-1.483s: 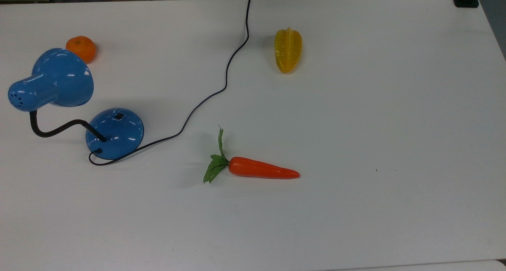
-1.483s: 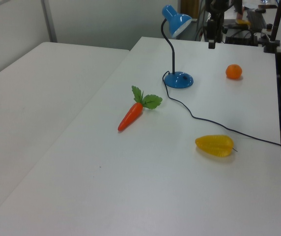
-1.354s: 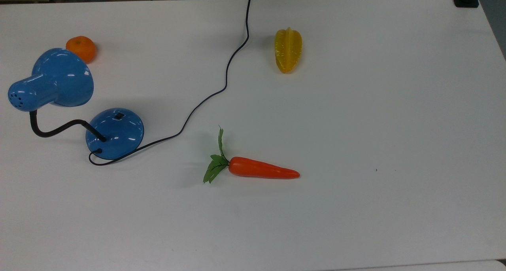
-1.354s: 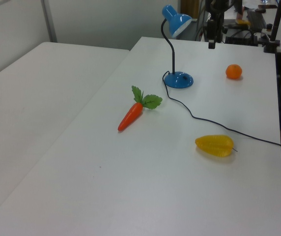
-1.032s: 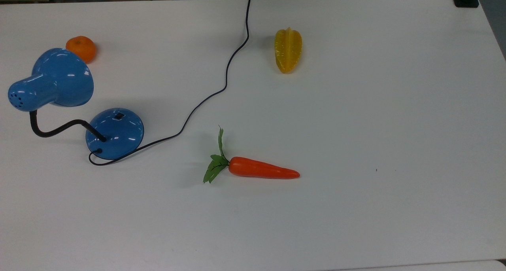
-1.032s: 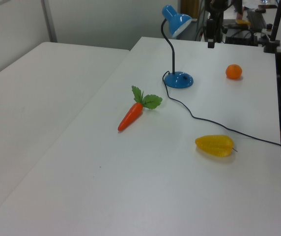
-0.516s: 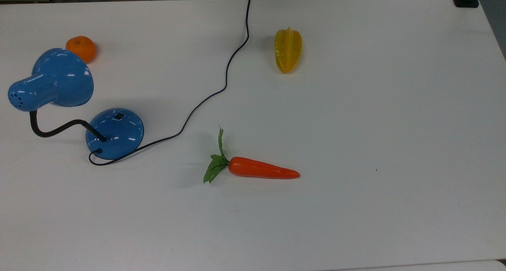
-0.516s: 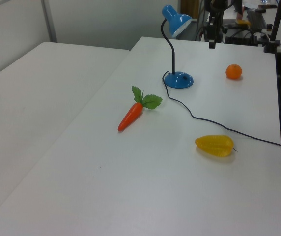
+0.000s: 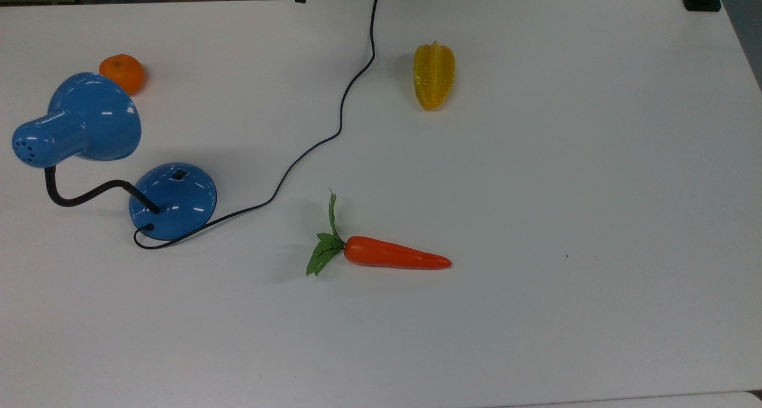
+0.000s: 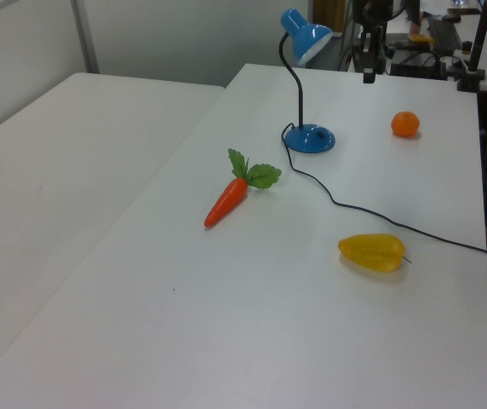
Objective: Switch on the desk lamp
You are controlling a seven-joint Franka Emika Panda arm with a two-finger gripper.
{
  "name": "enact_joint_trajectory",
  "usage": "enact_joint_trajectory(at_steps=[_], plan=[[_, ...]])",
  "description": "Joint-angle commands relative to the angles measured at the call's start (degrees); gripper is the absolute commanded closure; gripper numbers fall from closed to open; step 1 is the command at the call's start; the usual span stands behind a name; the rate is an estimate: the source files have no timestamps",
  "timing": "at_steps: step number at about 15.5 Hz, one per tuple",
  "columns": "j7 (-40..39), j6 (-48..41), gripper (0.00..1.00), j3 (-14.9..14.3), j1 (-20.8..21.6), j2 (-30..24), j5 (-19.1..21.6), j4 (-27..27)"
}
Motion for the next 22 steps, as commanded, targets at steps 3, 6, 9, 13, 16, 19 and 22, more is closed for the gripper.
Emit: enact_joint_trajectory(at_steps=[3,6,9,13,16,19,22], plan=[[-1.7,-0.3,1.0,-0.3,-1.8,0.4,0.2,0.2],[-0.9,5.7,1.0,-0.4,-3.9,0.4,0.2,-4.2],[-0.5,12.3,1.0,-0.4,-6.9,1.4,0.2,-9.2],[2.7,21.8,1.0,-0.4,-9.9,4.3,0.2,-14.5],[3.2,30.2,1.0,-0.4,-11.8,4.8,0.2,-19.1],[6.4,40.6,1.0,-0.5,-13.0,6.9,0.2,-23.0],[6.7,47.9,1.0,-0.5,-15.4,10.5,0.2,-22.9]])
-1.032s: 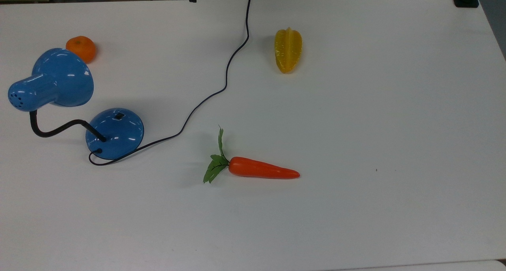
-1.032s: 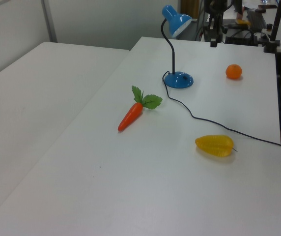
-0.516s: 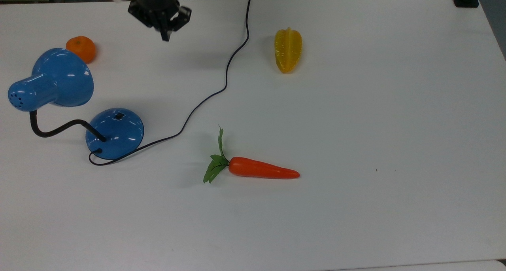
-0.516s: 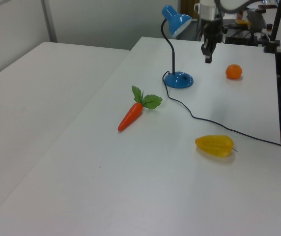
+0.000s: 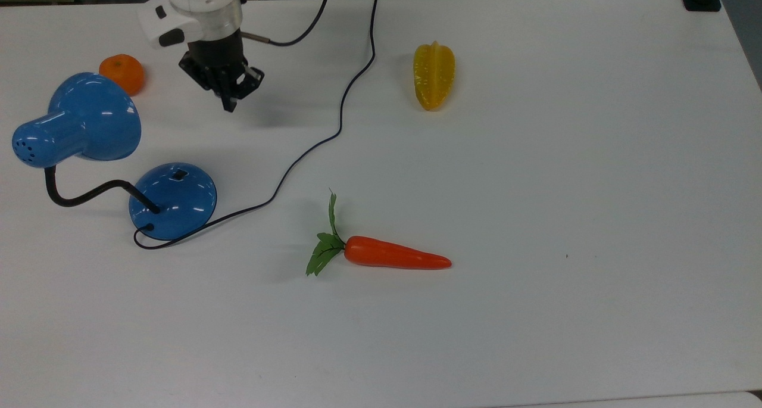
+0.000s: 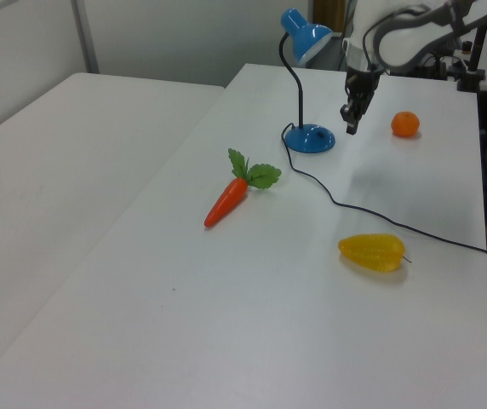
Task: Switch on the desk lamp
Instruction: 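Move the gripper down toward the switch on the blue lamp base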
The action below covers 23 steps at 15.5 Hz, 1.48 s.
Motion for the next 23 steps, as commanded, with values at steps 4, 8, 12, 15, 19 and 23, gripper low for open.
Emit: enact_joint_trajectory(at_steps=[4,8,12,15,19,23], plan=[[0.9,18.5,1.0,-0.1,-4.7,5.7,0.2,-0.8],[-0.7,23.9,1.0,-0.1,-5.1,8.9,0.1,0.9],[-3.4,29.8,1.0,-0.1,-5.1,11.4,0.1,1.5],[-4.6,31.6,1.0,-0.1,-5.6,12.2,0.1,1.6],[-4.7,33.0,1.0,-0.1,-5.7,12.9,0.0,1.6],[-4.7,33.0,1.0,-0.1,-5.8,13.7,-0.5,2.4]])
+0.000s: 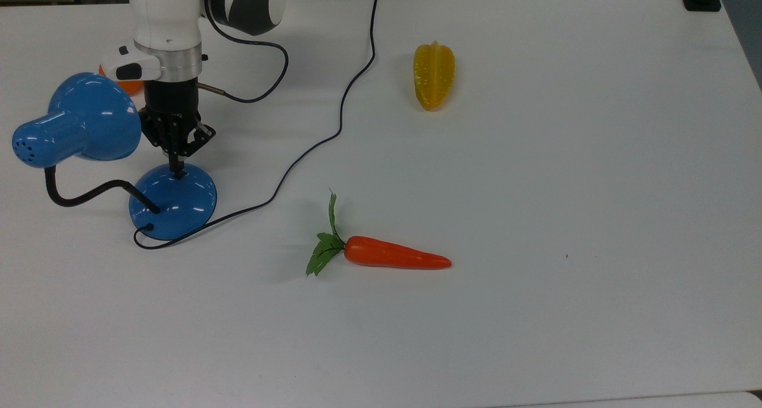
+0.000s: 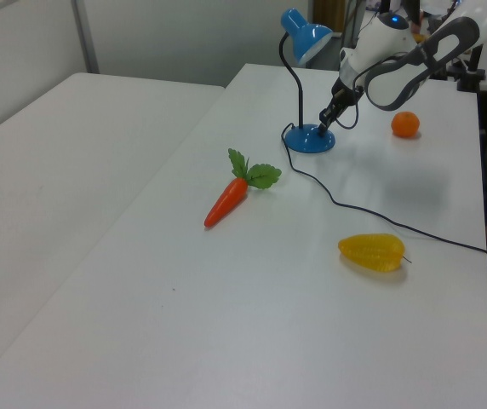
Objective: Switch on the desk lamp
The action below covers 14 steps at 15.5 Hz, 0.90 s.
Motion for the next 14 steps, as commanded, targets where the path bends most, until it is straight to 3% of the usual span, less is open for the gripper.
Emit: enact_joint_trajectory(at_steps=[1,14], plan=[[-1.5,1.2,1.0,0.0,-0.2,1.3,-0.5,1.4],[-1.5,4.0,1.0,0.0,-0.6,3.4,-1.3,2.2]])
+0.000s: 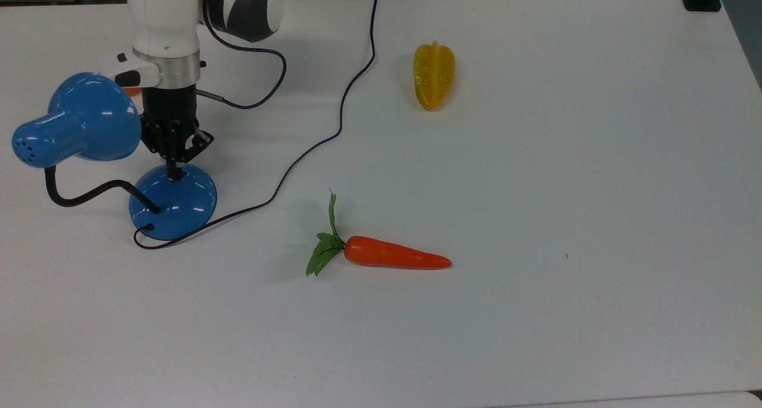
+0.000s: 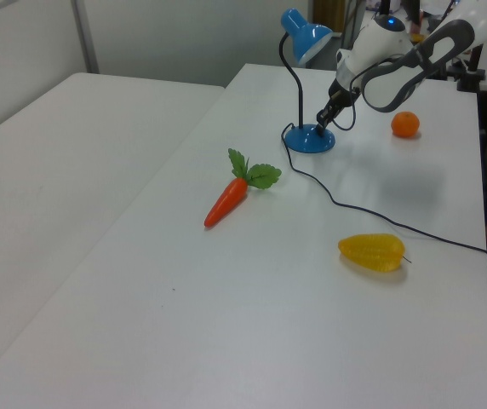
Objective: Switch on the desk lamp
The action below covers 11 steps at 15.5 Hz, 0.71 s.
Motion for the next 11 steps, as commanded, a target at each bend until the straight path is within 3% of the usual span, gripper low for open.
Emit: enact_joint_trajectory(at_steps=[1,11], plan=[[-1.1,3.5,1.0,0.0,-0.5,1.7,-1.0,0.5],[-2.6,2.9,1.0,0.0,-0.6,0.8,-0.9,0.2]])
